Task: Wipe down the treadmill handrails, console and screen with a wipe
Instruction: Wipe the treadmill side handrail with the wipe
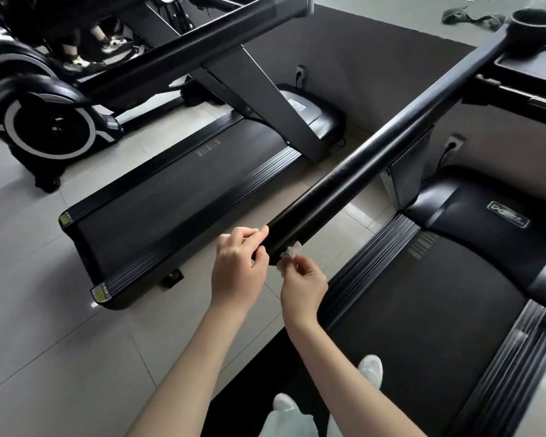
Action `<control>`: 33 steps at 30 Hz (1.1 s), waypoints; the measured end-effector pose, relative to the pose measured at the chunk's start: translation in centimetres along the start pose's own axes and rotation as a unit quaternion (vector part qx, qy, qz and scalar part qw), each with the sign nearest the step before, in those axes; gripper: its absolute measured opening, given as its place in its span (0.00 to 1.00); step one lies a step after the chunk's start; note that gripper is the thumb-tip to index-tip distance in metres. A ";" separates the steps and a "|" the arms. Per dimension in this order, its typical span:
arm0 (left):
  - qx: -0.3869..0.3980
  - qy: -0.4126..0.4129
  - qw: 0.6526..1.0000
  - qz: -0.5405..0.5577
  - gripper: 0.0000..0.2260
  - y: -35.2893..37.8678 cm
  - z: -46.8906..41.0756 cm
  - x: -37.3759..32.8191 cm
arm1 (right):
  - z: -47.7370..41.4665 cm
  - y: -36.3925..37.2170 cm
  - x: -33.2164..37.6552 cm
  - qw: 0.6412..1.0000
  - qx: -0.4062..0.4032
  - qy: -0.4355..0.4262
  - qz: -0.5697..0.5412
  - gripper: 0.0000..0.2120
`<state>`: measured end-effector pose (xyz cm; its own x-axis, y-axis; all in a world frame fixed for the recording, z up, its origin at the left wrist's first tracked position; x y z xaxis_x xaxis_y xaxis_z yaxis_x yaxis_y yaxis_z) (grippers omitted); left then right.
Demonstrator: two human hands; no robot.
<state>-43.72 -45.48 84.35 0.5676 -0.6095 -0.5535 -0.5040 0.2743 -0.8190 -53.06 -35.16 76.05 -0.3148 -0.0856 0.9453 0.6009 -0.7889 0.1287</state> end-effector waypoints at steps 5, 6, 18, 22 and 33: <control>0.009 -0.011 1.000 0.016 0.16 0.2 0.0 0.2 | -0.8 -1.0 -0.2 0.998 -0.028 0.041 -0.039 0.09; 0.008 -0.011 1.000 0.016 0.16 0.1 0.0 0.2 | -0.4 -0.7 -0.3 0.998 -0.016 0.043 -0.039 0.09; 0.017 -0.021 1.000 0.015 0.16 0.0 0.0 0.0 | 1.2 0.9 1.0 0.999 -0.003 -0.010 -0.043 0.06; 0.025 -0.027 0.999 0.018 0.16 0.0 -0.1 0.0 | 0.1 0.3 2.9 0.996 -0.028 -0.055 -0.071 0.10; 0.020 -0.027 0.999 -0.005 0.17 0.0 0.0 -0.6 | -2.5 -1.5 2.6 0.993 -0.061 -0.024 -0.096 0.05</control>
<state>-44.06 -45.12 84.72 0.6072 -0.5717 -0.5518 -0.4718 0.2993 -0.8293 -56.65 -35.73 77.59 -0.3776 0.0994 0.9206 0.4393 -0.8560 0.2726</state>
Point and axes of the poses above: each hand's wrist, its own z-axis away from the middle knuckle, its own y-axis out of the palm, x = y × z, the point moved 9 cm from there along -z, towards the middle knuckle, and after that the axes turned 15 degrees about x, right-handed, at the moved point
